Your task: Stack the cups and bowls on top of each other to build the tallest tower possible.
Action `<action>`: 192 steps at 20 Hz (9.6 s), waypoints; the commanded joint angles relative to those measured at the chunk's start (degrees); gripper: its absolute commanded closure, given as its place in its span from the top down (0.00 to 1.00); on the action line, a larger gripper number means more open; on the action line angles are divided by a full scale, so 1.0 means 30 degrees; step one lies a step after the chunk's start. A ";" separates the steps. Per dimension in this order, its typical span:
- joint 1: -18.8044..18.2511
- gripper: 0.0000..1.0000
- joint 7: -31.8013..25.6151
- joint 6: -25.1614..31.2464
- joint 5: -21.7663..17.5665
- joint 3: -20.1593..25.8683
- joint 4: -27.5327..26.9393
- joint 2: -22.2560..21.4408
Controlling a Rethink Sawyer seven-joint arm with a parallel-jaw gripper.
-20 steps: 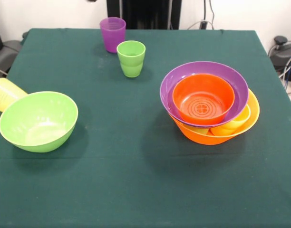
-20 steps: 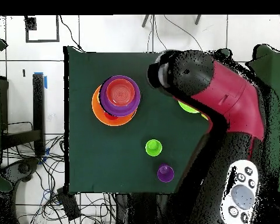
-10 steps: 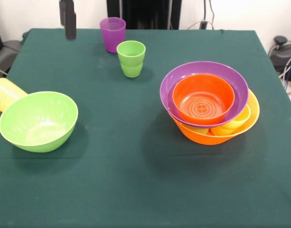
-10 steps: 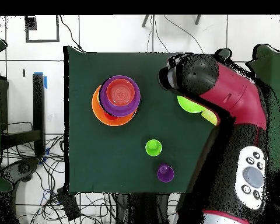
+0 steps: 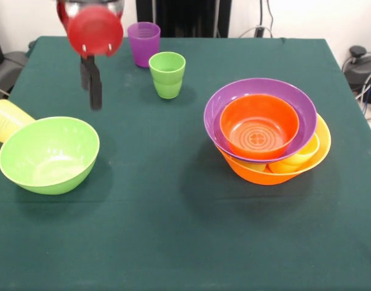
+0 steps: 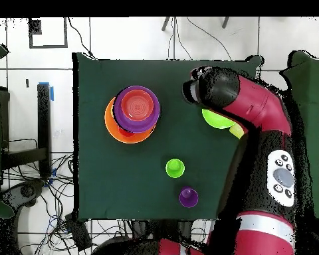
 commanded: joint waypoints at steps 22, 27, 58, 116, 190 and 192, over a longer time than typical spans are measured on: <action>-0.1962 1.00 -1.3065 0.6988 -0.4867 0.7348 -0.4129 -0.0805; -0.2242 1.00 -1.5842 0.7082 -0.5675 0.7917 -0.4712 -0.0480; -0.4448 1.00 -1.8026 0.0376 -0.8317 0.9495 0.0858 0.0503; -0.4684 1.00 -1.7668 -0.1606 -1.0021 0.8915 0.0657 0.2104; -0.4250 1.00 -1.4569 -0.0628 -0.8698 0.5456 -0.0684 0.5063; -0.4179 0.00 -1.4456 -0.0920 -0.8750 0.5369 -0.0683 0.5040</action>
